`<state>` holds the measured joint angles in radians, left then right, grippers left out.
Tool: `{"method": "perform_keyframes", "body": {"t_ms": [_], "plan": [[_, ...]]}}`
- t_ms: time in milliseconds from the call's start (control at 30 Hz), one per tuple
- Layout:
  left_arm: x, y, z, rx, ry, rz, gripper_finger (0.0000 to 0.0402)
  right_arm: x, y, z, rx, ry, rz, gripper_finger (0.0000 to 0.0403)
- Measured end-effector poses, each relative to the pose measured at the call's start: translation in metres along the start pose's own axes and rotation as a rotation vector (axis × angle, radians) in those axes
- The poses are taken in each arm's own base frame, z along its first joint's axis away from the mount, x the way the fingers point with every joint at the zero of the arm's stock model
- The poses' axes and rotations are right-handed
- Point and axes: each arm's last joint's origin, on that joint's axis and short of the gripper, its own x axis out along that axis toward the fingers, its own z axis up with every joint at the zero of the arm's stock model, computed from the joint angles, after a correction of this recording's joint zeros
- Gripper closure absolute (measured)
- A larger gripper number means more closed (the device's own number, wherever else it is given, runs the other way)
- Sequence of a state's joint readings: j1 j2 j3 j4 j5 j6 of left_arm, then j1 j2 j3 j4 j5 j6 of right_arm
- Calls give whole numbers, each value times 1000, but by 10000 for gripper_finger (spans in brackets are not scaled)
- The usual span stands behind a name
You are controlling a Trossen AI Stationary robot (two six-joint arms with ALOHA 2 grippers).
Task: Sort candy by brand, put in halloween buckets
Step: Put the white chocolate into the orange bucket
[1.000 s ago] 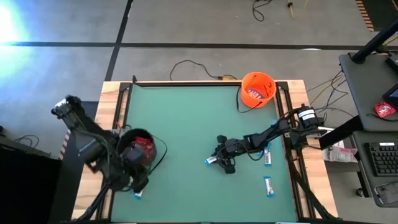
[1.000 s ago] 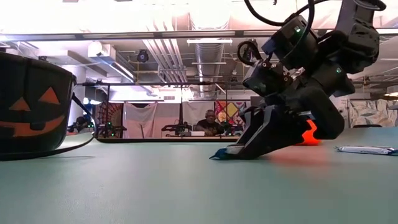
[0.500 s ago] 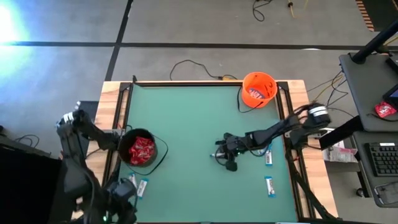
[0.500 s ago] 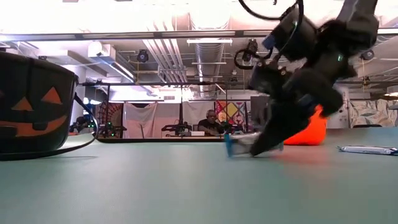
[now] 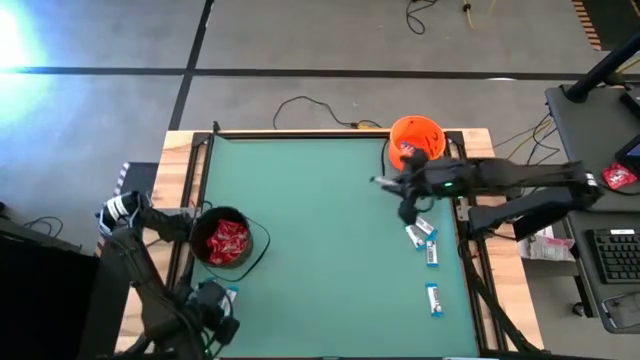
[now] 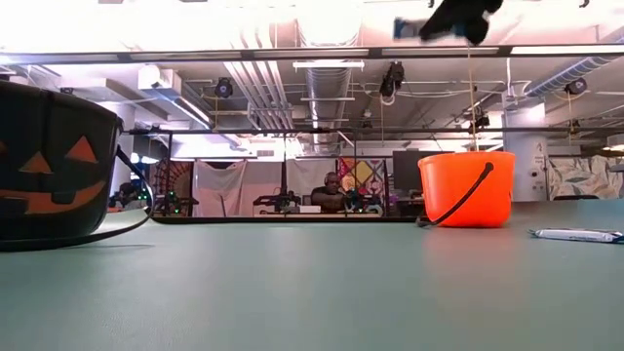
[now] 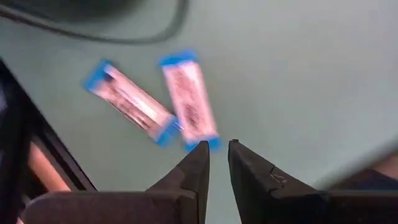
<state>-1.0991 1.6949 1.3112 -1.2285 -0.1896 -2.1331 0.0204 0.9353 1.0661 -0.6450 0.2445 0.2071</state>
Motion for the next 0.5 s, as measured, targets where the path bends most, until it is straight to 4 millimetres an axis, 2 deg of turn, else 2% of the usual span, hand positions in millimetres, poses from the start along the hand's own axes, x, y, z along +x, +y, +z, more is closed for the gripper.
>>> {"method": "perform_keyframes", "body": {"t_ms": [133, 233, 367, 500], "plan": [[22, 13, 5, 5, -2, 99, 364, -42, -10, 9, 54, -31, -36, 375], [33, 21, 6, 21, 17, 160, 374, -63, -15, 9, 109, -20, -44, 374], [50, 30, 6, 50, 50, 208, 395, -73, -18, 8, 158, -33, -39, 374], [66, 33, 4, 57, 67, 191, 400, -71, -18, 9, 198, -30, -49, 374]]}}
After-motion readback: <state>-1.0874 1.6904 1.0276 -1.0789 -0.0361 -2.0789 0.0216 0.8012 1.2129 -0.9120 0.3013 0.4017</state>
